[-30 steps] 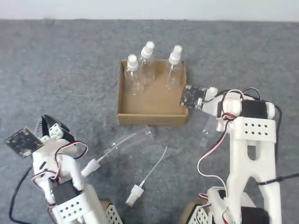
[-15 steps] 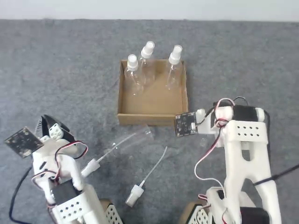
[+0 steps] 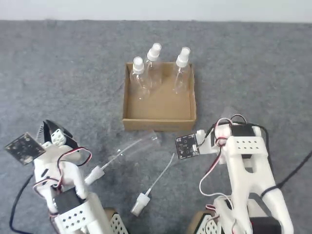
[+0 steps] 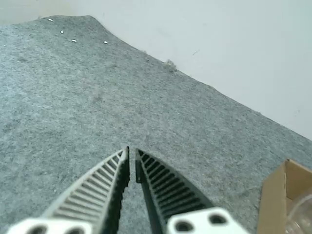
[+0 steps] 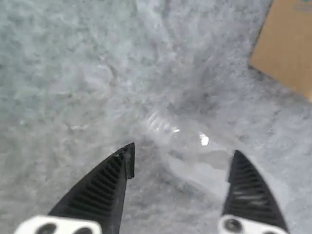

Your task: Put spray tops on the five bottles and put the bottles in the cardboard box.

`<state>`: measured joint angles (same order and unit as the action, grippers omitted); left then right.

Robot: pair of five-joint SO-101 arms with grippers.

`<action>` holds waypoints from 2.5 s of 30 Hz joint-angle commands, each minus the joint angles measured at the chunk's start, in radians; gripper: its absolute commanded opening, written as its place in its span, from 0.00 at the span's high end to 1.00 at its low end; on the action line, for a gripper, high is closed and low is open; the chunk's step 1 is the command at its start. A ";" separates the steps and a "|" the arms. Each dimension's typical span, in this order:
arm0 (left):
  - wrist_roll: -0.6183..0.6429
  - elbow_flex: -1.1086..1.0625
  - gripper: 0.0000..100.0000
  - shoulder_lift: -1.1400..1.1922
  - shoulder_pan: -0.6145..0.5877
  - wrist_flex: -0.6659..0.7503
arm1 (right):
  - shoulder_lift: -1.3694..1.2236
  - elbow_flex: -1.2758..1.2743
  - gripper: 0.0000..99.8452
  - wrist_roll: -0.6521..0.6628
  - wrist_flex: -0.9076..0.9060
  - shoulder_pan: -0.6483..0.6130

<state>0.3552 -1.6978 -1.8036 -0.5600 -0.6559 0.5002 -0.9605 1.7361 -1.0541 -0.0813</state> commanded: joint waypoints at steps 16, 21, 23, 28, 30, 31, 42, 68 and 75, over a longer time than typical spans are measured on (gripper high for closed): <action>0.000 0.013 0.99 -0.011 0.002 -0.006 | 0.042 -0.158 0.76 -0.015 0.255 -0.005; 0.000 0.013 0.99 -0.014 0.002 -0.018 | 0.042 -0.163 0.73 -0.015 0.255 -0.005; 0.000 0.013 0.99 -0.014 0.002 -0.018 | 0.041 -0.164 0.74 -0.015 0.255 -0.005; 0.000 0.013 0.99 -0.014 0.002 -0.018 | 0.041 -0.209 0.78 -0.017 0.266 -0.008; 0.000 0.013 0.99 -0.014 0.002 -0.018 | 0.041 -0.226 0.81 -0.017 0.266 -0.007; 0.000 0.013 0.99 -0.014 0.002 -0.018 | 0.041 -0.229 0.82 -0.018 0.268 -0.007; 0.000 0.013 0.99 -0.014 0.002 -0.018 | 0.053 -0.198 0.91 -0.265 0.358 -0.016; 0.000 0.013 0.99 -0.014 0.000 -0.018 | 0.053 0.137 0.72 -0.740 0.153 -0.024; 0.000 0.013 0.99 -0.014 0.000 -0.018 | 0.044 0.158 0.68 -0.390 0.018 0.054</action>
<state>0.3552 -1.6978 -1.8036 -0.5600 -0.6728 0.5217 -0.8746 1.1500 -0.9620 -0.0706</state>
